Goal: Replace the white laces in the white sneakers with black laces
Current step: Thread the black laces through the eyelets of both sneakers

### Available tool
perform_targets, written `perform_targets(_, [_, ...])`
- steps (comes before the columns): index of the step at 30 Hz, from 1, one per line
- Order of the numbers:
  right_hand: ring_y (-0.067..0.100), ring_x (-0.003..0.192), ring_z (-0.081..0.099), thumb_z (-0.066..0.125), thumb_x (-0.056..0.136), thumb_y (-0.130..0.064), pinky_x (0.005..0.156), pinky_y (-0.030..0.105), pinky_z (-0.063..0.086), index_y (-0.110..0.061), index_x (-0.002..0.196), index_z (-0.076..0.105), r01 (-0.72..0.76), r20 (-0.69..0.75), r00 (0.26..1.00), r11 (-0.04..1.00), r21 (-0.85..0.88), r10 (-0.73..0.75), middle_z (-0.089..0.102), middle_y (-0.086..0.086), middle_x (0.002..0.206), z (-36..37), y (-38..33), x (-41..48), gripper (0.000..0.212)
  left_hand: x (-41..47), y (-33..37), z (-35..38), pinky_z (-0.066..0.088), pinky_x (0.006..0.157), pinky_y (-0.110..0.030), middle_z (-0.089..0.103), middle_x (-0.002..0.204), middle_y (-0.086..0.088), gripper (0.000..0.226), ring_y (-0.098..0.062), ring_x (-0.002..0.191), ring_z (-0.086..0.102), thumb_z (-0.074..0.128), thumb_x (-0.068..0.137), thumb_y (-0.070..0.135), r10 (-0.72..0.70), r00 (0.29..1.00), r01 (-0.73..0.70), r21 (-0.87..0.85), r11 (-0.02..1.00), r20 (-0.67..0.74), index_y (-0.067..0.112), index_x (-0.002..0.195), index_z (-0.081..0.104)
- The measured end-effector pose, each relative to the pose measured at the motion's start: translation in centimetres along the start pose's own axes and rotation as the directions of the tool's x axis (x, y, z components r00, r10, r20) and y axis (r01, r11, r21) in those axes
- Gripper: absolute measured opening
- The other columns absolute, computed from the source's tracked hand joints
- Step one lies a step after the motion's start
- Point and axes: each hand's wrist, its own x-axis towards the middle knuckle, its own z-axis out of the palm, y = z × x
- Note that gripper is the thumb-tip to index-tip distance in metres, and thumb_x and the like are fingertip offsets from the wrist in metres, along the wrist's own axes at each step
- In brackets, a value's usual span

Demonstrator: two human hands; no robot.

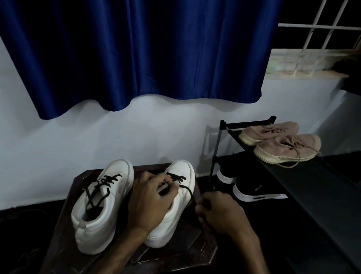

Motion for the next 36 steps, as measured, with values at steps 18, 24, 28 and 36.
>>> perform_targets(18, [0.022, 0.098, 0.062, 0.045, 0.093, -0.057, 0.078, 0.036, 0.048, -0.027, 0.107, 0.055, 0.141, -0.204, 0.970, 0.989, 0.048, -0.129, 0.064, 0.000, 0.105, 0.7, -2.4, 2.4, 0.034, 0.1, 0.2, 0.5, 0.044, 0.092, -0.034, 0.057, 0.115, -0.007, 0.032, -0.026, 0.109, 0.057, 0.057, 0.091, 0.034, -0.249, 0.956, 0.263, -0.075, 0.962, 0.156, 0.014, 0.117, 0.061])
perform_targets(24, [0.008, 0.047, 0.042, 0.057, 0.096, -0.030, 0.045, 0.023, 0.036, -0.003, 0.094, 0.062, 0.068, -0.016, 0.997, 0.775, 0.628, -0.075, 0.049, 0.006, 0.065, -6.8, -1.3, 0.5, 0.027, -0.2, -0.5, 0.6, 0.045, 0.095, -0.033, 0.056, 0.117, -0.001, 0.043, -0.017, 0.110, 0.056, 0.069, 0.084, 0.032, -0.170, 0.974, 0.201, -0.222, 0.954, 0.152, 0.013, 0.119, 0.052])
perform_targets(28, [0.011, 0.064, 0.050, 0.049, 0.099, -0.011, 0.060, 0.025, 0.046, -0.012, 0.115, 0.063, 0.214, -0.163, 0.974, 0.418, 0.883, -0.155, 0.059, -0.001, 0.078, -12.8, -4.6, 0.4, 0.022, 0.5, 0.6, -0.1, 0.047, 0.087, -0.035, 0.056, 0.107, 0.002, 0.035, -0.017, 0.101, 0.055, 0.068, 0.085, 0.032, -0.053, 0.994, 0.035, -0.180, 0.983, -0.095, 0.018, 0.112, 0.052])
perform_targets(36, [0.012, 0.083, 0.068, 0.040, 0.096, 0.010, 0.084, 0.026, 0.058, -0.007, 0.112, 0.062, 0.329, -0.354, 0.911, -0.148, 0.933, -0.211, 0.071, 0.005, 0.100, -17.4, -12.1, 2.2, 0.032, 6.7, 13.1, -6.8, 0.056, 0.069, -0.038, 0.071, 0.102, -0.007, 0.045, -0.020, 0.082, 0.065, 0.033, 0.103, 0.042, 0.116, 0.930, 0.210, -0.763, 0.611, 0.349, 0.010, 0.115, 0.063])
